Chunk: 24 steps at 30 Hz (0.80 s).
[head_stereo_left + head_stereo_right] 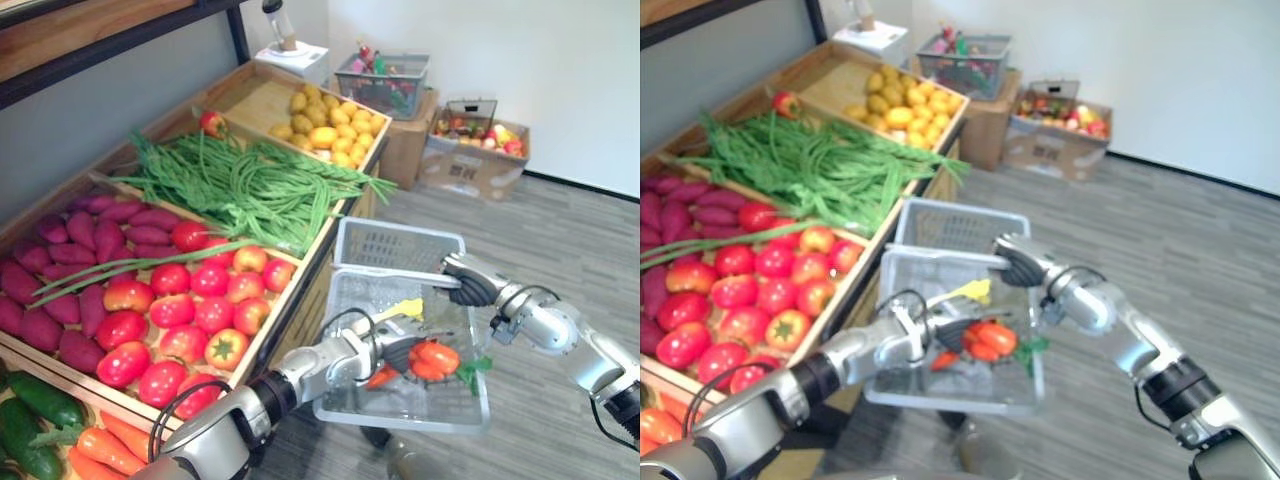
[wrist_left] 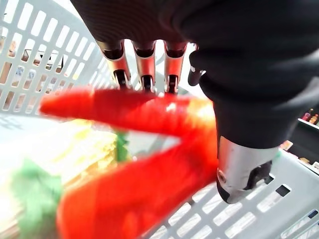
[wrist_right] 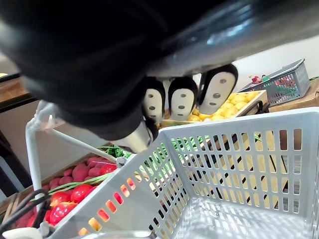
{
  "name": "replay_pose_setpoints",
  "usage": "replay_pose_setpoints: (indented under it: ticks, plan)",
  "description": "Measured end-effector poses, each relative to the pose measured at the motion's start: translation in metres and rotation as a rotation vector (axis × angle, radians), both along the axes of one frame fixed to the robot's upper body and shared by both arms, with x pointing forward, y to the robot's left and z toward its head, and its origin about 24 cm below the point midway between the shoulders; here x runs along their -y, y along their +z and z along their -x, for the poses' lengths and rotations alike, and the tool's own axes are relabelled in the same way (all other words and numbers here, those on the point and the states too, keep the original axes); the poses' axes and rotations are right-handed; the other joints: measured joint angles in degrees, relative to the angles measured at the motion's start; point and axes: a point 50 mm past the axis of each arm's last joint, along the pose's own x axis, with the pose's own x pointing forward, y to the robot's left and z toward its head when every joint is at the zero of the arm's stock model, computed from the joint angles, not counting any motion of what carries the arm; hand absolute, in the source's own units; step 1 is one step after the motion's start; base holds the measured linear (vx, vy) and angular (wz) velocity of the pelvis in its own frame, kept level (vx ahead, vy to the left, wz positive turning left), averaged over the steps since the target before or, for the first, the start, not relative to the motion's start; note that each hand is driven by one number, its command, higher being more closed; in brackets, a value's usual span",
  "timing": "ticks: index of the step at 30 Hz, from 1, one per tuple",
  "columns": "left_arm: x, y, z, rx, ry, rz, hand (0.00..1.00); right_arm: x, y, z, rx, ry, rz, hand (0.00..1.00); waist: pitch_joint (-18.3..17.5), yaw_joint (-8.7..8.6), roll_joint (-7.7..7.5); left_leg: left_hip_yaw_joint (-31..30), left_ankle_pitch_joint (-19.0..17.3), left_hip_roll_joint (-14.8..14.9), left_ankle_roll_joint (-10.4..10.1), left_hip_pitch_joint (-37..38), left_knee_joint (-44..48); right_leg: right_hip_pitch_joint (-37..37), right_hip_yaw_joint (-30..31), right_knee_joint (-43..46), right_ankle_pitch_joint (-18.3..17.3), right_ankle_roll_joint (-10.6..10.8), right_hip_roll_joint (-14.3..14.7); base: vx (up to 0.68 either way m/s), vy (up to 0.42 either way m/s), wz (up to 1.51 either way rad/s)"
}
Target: Pick vegetable in the basket
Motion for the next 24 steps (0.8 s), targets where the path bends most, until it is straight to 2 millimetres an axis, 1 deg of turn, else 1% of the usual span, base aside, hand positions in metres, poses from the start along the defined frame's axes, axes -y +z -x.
replay_pose_setpoints:
  ticks: [7, 14, 18, 20, 22, 23, 24]
  plan:
    - [-0.003, -0.003, -0.003, -0.006, 0.034, -0.012, 0.00, -0.009, 0.003, -0.002, 0.009, 0.038, 0.013, 1.00, 0.02, -0.01, 0.00, 0.56, 0.02, -0.10, 0.03, 0.02, -0.12, -0.36, 0.48, 0.09, 0.00, 0.00, 0.37, -0.02, -0.071, -0.06]
    - [-0.003, -0.003, -0.003, -0.007, 0.033, -0.014, 0.00, -0.010, 0.004, -0.003, 0.011, 0.043, 0.014, 1.00, 0.05, 0.10, -0.05, 0.49, 0.03, -0.15, 0.03, 0.12, -0.22, -0.29, 0.39, 0.42, -0.02, 0.01, 0.38, -0.03, -0.085, 0.01]
    - [-0.003, -0.002, -0.004, -0.011, 0.033, -0.017, 0.00, -0.012, -0.001, -0.004, -0.016, 0.039, 0.008, 1.00, 0.40, 0.17, -0.64, -0.70, 0.04, 0.06, 0.06, 0.22, -0.39, 0.60, -0.97, 0.54, -0.05, -0.01, -0.27, -0.05, -0.095, 0.21]
    - [0.003, 0.007, -0.003, 0.000, 0.019, 0.012, 0.00, -0.008, -0.010, -0.001, -0.051, 0.011, -0.011, 1.00, 0.60, 0.32, -0.98, -2.99, 0.18, 0.10, 0.24, -0.56, -0.65, 1.23, -2.89, 0.70, -0.03, -0.03, -1.25, -0.10, -0.093, 0.51]
    - [0.014, 0.030, 0.002, 0.035, -0.030, 0.102, 0.00, 0.006, -0.026, 0.004, -0.107, -0.063, -0.054, 1.00, 0.62, 1.51, -1.11, -5.76, 0.57, -0.37, 0.69, -1.46, -1.42, 1.73, -5.44, 0.75, -0.05, -0.03, -2.81, -0.12, -0.078, 0.69]
    - [0.018, 0.041, 0.007, 0.045, -0.061, 0.141, 0.00, 0.017, -0.032, 0.005, -0.126, -0.130, -0.089, 1.00, 0.69, 2.10, -1.22, -7.58, 0.82, -0.87, 1.06, -1.89, -1.97, 2.25, -6.84, 0.64, -0.14, -0.12, -3.93, -0.12, -0.062, 0.65]
    - [0.019, 0.046, 0.009, 0.047, -0.074, 0.163, 0.00, 0.023, -0.036, 0.006, -0.140, -0.166, -0.105, 1.00, 0.69, 2.55, -1.24, -8.42, 0.97, -1.05, 1.19, -2.08, -2.29, 2.61, -7.67, 0.52, -0.17, -0.14, -4.53, -0.11, -0.056, 0.70]
